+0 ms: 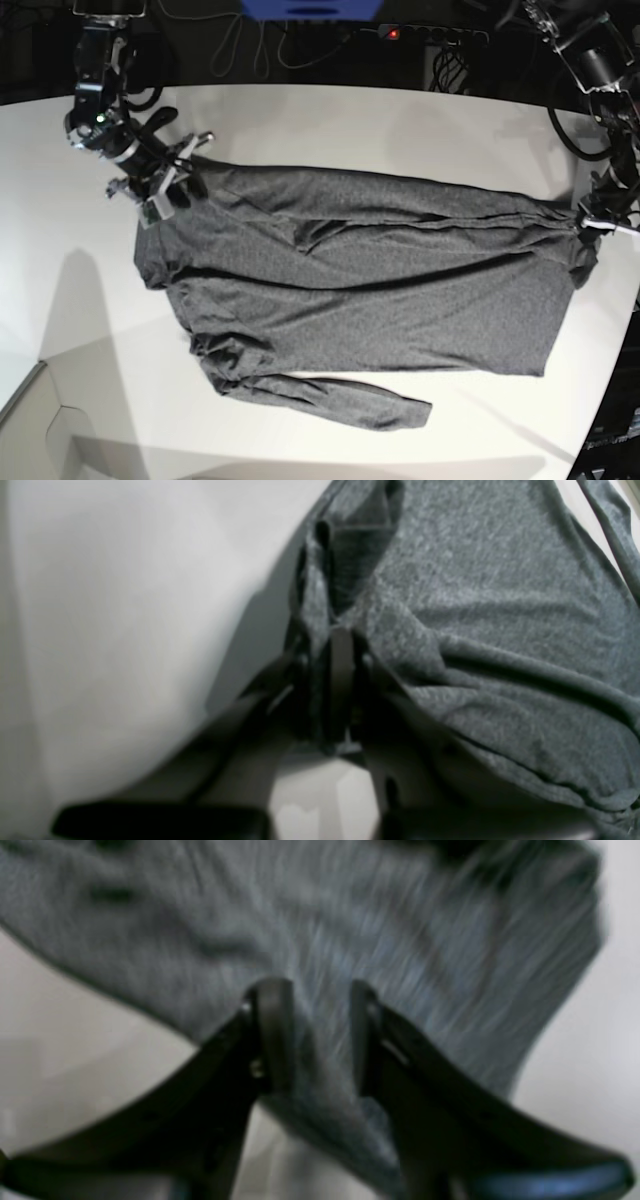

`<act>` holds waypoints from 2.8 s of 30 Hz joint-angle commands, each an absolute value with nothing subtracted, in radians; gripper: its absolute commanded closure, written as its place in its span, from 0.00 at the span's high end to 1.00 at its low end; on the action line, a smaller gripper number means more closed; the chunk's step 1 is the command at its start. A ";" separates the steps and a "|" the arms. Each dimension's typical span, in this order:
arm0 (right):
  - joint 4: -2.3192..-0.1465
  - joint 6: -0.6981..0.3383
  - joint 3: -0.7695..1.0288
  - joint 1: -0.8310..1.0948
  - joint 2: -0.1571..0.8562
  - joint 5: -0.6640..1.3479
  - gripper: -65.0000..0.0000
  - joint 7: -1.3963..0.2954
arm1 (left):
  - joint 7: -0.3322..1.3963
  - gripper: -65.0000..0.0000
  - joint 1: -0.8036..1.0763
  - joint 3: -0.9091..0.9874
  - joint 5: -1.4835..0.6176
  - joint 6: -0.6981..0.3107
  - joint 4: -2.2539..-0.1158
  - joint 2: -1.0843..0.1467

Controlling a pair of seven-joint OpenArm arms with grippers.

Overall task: Layout the t-shirt on the table in an organized manner, then fold the t-shirt properly
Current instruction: 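Drag the shirt with both grippers to square it on the table, then release both grippers and regrasp the shirt edge at new points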

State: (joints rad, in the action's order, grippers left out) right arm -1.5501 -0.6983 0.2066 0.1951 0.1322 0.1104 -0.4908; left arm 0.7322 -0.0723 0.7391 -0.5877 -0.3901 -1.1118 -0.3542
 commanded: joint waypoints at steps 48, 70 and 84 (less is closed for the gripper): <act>-1.799 -0.698 0.315 0.414 0.134 0.130 0.17 -0.467 | 0.716 0.02 0.056 0.782 -0.739 -0.397 -1.141 -0.384; -1.801 -0.698 0.369 0.191 0.145 0.127 0.47 -0.476 | 0.716 0.75 -0.016 0.788 -0.739 -0.398 -1.333 -0.390; -1.557 -0.698 0.364 -0.042 0.120 0.002 0.56 -0.476 | 0.562 0.75 -0.575 0.664 -0.255 -0.395 -0.785 -0.390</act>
